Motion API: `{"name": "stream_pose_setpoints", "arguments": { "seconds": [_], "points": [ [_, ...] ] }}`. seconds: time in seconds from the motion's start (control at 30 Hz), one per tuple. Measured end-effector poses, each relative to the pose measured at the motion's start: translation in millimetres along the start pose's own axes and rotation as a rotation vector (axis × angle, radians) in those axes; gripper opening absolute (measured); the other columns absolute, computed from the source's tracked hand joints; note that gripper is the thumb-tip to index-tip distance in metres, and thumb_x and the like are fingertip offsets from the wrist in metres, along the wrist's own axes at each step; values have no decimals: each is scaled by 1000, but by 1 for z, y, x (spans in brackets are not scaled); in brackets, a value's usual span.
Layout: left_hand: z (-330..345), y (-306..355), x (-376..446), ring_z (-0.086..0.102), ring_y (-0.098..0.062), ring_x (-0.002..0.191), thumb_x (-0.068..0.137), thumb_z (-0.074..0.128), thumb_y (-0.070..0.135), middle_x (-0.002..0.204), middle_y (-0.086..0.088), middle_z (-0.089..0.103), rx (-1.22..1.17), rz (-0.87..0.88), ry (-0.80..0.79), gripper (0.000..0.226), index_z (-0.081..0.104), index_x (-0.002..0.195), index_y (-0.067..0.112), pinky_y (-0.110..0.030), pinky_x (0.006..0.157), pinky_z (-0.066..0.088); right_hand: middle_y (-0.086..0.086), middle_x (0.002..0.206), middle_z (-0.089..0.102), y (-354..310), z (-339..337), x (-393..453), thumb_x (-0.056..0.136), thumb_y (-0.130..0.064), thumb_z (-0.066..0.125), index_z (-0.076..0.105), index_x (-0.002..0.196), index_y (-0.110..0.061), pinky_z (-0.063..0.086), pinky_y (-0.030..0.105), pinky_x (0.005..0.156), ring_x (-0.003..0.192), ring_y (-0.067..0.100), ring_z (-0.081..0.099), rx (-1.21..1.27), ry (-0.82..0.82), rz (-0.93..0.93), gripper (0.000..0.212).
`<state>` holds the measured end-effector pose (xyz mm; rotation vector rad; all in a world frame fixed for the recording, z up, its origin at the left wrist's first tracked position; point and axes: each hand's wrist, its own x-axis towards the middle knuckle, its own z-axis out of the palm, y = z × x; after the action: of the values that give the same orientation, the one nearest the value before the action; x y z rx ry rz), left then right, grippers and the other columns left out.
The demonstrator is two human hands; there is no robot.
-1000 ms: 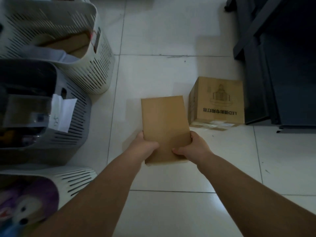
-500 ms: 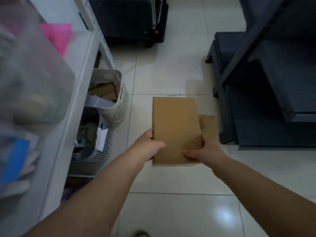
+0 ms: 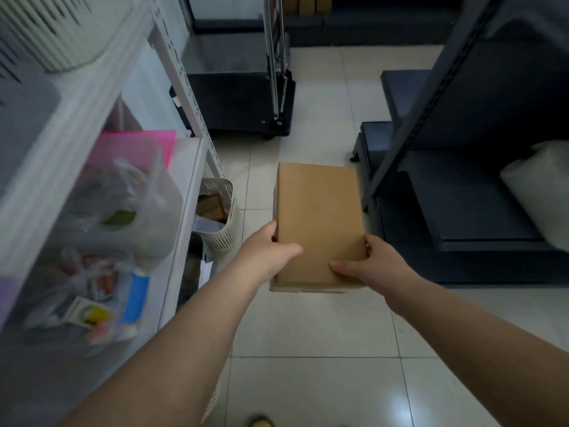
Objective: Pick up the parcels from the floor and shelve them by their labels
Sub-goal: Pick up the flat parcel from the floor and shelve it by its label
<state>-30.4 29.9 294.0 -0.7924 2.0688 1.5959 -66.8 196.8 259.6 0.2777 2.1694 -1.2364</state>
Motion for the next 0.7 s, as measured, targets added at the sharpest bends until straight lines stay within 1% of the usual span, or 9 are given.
{"name": "stream_pose_setpoints", "arguments": {
  "seconds": [0.1, 0.17, 0.2, 0.27, 0.33, 0.43, 0.53, 0.67, 0.7],
  "points": [
    [-9, 23, -33, 62, -19, 99, 79, 61, 14, 98, 5, 64, -16, -7, -14, 27, 54, 98, 32, -42, 94, 50, 4, 118, 57, -24, -17, -36, 68, -23, 79, 46, 127, -13, 46, 35, 92, 108, 24, 55, -22, -2, -28, 69],
    [-16, 35, -53, 62, -18, 95, 80, 60, 13, 95, 5, 63, -41, 3, -24, 22, 54, 90, 32, -43, 92, 51, 2, 115, 57, -38, -28, -60, 68, -24, 79, 46, 126, -14, 46, 36, 93, 107, 23, 55, -32, 0, -45, 68],
    [-18, 42, -64, 61, -14, 88, 81, 59, 12, 91, 7, 62, -68, 4, -25, 21, 53, 83, 31, -41, 89, 52, 1, 114, 57, -44, -33, -72, 68, -24, 79, 46, 126, -14, 46, 35, 93, 106, 22, 55, -34, 0, -54, 68],
    [-24, 55, -88, 56, -7, 76, 83, 58, 10, 84, 9, 58, -103, 15, -24, 25, 51, 75, 33, -31, 80, 50, 0, 113, 56, -59, -43, -98, 68, -25, 79, 45, 128, -14, 46, 32, 91, 106, 20, 55, -44, 5, -72, 71],
    [-30, 68, -107, 57, -7, 77, 83, 58, 10, 86, 8, 59, -109, 28, -23, 25, 52, 83, 34, -33, 80, 51, -1, 115, 56, -72, -50, -117, 67, -27, 79, 43, 130, -14, 46, 33, 92, 106, 20, 55, -65, 20, -94, 74],
    [-39, 87, -133, 62, -17, 90, 80, 61, 13, 96, 3, 64, -98, 61, 0, 24, 58, 92, 34, -41, 90, 52, -3, 111, 55, -95, -61, -145, 67, -29, 79, 45, 128, -17, 47, 32, 89, 102, 18, 55, -78, 46, -112, 71],
    [-49, 112, -162, 62, -21, 100, 78, 62, 15, 107, -1, 65, -84, 114, 11, 37, 56, 112, 28, -40, 89, 52, -4, 105, 54, -119, -72, -171, 68, -29, 79, 46, 127, -17, 44, 27, 81, 96, 15, 53, -79, 71, -159, 68],
    [-63, 140, -193, 61, -25, 103, 82, 59, 11, 111, -8, 63, -110, 158, 23, 32, 54, 109, 27, -46, 94, 49, -5, 104, 52, -149, -84, -201, 68, -27, 79, 45, 127, -16, 43, 27, 81, 94, 14, 51, -63, 108, -209, 69],
    [-66, 148, -202, 60, -27, 104, 83, 58, 10, 113, -9, 62, -110, 177, 32, 35, 52, 112, 27, -46, 95, 49, -5, 104, 53, -157, -87, -210, 67, -27, 79, 46, 127, -16, 43, 27, 82, 94, 14, 52, -58, 120, -225, 69]
  ]
}}
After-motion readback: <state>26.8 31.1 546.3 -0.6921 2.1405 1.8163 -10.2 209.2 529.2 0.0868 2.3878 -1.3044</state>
